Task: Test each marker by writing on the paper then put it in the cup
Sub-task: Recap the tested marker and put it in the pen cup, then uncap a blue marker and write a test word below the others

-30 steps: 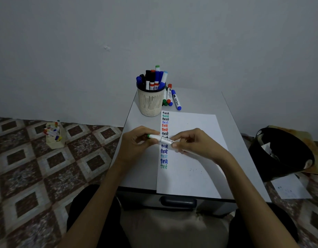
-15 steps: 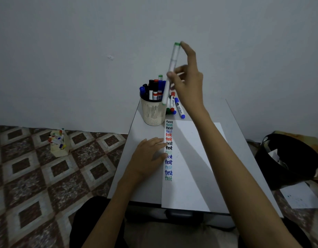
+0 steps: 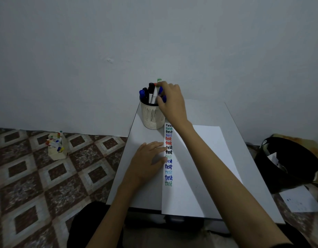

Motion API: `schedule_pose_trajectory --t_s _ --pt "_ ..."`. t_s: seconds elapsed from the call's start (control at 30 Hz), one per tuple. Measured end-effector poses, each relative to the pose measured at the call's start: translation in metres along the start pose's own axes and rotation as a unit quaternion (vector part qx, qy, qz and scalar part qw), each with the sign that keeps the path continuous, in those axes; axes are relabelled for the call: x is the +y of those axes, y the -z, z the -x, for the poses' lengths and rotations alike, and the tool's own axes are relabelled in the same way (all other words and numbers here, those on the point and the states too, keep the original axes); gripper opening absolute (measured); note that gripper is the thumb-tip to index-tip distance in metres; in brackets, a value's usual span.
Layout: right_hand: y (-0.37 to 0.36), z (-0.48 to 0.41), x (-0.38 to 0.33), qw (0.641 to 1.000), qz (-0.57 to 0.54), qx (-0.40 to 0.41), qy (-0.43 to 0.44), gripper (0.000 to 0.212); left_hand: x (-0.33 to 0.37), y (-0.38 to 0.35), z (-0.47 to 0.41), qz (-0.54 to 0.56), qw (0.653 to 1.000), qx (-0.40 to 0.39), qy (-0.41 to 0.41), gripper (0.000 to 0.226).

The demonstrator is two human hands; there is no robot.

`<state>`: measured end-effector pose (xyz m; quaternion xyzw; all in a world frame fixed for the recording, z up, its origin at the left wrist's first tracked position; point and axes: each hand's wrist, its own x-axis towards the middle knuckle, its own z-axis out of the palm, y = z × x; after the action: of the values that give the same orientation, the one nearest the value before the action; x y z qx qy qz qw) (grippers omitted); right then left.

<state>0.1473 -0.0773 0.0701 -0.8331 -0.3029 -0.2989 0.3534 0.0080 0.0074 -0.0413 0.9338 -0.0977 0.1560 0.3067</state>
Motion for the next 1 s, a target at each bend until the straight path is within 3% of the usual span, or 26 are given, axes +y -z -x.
schedule_pose_trajectory --t_s 0.13,0.27,0.37,0.47,0.63,0.73,0.87,1.0 --pt "0.004 0.000 0.009 0.999 -0.037 0.033 0.013 0.035 0.001 0.001 0.001 0.006 1.000 0.003 0.004 0.067" --pt "0.010 0.005 0.038 0.983 -0.079 0.066 -0.155 0.051 0.002 0.002 0.000 0.023 1.000 0.008 0.006 0.065" --pt "0.002 0.017 0.074 0.955 0.025 -0.079 -0.284 0.044 0.002 0.002 0.000 0.028 0.999 0.017 0.008 0.064" --pt "-0.008 0.035 0.094 0.939 0.070 -0.163 -0.295 0.037 0.003 0.002 -0.001 0.032 0.999 0.020 0.008 0.064" --pt "-0.010 0.053 0.100 0.954 0.047 -0.072 -0.287 0.026 0.004 0.003 -0.001 0.033 0.999 0.024 0.010 0.062" --pt "0.003 0.054 0.095 0.953 -0.038 0.044 -0.299 0.025 0.005 0.003 -0.001 0.029 0.999 0.021 0.009 0.060" --pt "0.035 0.063 0.074 0.877 -0.257 0.236 -0.330 0.012 0.006 0.005 -0.001 0.025 1.000 0.015 0.010 0.058" --pt "0.070 0.091 0.047 0.813 -0.375 0.259 -0.362 0.018 0.014 0.007 0.000 0.044 0.998 0.027 0.032 0.062"
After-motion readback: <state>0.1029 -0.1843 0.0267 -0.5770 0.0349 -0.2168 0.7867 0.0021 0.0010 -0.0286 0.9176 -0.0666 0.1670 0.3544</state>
